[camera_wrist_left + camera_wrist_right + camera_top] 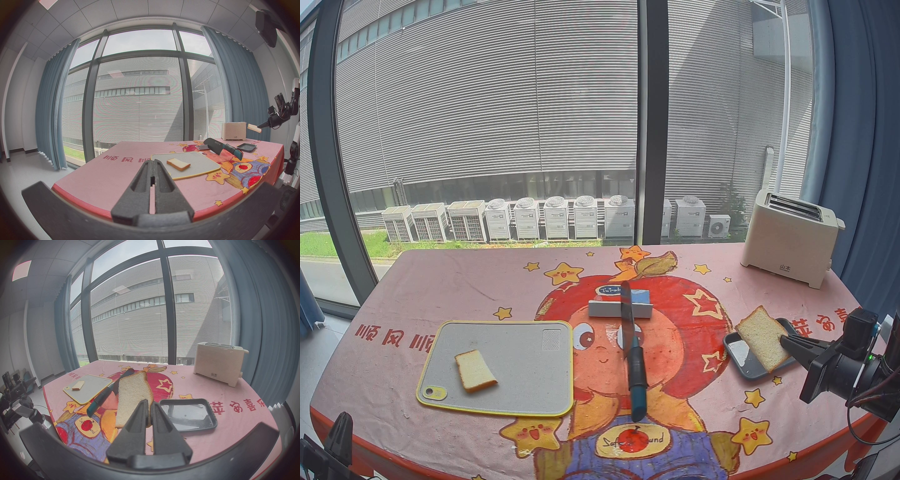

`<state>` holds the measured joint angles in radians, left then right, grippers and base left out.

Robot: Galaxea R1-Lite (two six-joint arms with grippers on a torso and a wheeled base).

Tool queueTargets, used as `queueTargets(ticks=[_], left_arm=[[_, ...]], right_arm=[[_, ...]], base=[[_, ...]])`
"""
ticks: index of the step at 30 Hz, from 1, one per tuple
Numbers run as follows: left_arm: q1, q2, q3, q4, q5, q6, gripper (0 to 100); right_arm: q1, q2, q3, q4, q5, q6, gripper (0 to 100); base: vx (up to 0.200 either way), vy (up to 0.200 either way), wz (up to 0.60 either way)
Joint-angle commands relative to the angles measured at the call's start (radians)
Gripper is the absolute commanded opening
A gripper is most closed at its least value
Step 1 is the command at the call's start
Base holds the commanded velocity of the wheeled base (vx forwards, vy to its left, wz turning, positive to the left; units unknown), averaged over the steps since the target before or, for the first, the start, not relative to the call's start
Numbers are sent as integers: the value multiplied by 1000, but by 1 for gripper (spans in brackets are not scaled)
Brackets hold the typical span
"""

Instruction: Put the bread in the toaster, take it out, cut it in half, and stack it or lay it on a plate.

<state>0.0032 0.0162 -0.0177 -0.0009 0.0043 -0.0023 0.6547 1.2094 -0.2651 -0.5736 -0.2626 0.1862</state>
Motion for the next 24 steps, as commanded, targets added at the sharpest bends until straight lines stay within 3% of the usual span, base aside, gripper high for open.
queueTargets(ticks=[1,18,24], left_arm=[[0,-16,18,-1,0,-2,0],[0,-16,18,-1,-1,-4,0],[0,-16,18,-1,-1,-4,0]], right_arm=[[2,2,0,1,0,-1,0],[-7,85,-8,-8,2,10,0],[-50,154,-9,-8,6,49,0]], base=[[0,0,0],[0,0,0],[0,0,0]])
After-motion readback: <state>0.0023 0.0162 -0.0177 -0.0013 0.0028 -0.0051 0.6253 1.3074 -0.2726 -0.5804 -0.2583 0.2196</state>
